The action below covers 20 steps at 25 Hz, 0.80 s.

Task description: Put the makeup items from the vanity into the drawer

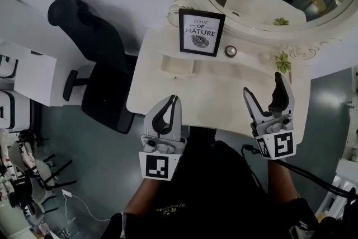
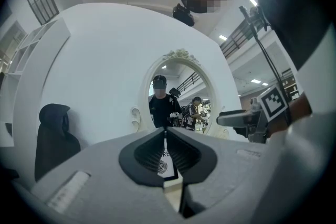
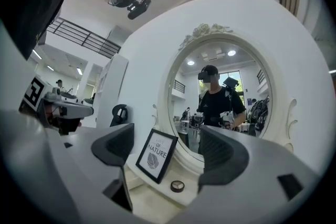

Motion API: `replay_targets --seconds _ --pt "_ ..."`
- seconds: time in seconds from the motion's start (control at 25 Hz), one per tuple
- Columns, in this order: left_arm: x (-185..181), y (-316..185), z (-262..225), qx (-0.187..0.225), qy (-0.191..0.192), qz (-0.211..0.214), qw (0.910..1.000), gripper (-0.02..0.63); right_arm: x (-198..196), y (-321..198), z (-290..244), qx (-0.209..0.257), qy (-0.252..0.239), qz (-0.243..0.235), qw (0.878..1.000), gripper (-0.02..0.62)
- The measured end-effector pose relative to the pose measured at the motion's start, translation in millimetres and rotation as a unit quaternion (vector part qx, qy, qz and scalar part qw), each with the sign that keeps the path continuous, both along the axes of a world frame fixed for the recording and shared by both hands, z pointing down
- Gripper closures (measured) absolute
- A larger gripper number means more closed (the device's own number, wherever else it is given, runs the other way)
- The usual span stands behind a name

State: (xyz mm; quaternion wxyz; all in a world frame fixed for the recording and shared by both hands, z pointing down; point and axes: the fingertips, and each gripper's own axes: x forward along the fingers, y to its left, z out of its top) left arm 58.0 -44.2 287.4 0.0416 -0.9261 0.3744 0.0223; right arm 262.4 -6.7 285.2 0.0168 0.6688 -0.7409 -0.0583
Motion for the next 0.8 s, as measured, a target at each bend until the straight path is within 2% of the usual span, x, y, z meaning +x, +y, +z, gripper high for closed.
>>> replay_targets --seconds 0.16,0.24,0.4,0.6,0.8 --pt "-6 -5 8 -0.014 0.001 -0.012 0.9998 0.580 7 -40 53 -0.091 0.043 -0.040 0.994 0.225" --pt "-8 -8 13 -0.022 0.000 -0.017 0.9996 0.580 12 -65 86 -0.148 0.045 -0.059 0.986 0.253" --pt "-13 -15 28 -0.041 -0.005 -0.029 0.9987 0.580 21 -116 144 -0.236 0.036 -0.089 0.967 0.252" --pt "-20 -17 53 -0.066 -0.023 -0.039 0.9968 0.580 26 -153 204 -0.312 0.031 -0.090 0.945 0.247" --pt "-26 -17 65 -0.078 -0.031 -0.046 0.9954 0.580 34 -168 241 -0.353 0.029 -0.072 0.932 0.247"
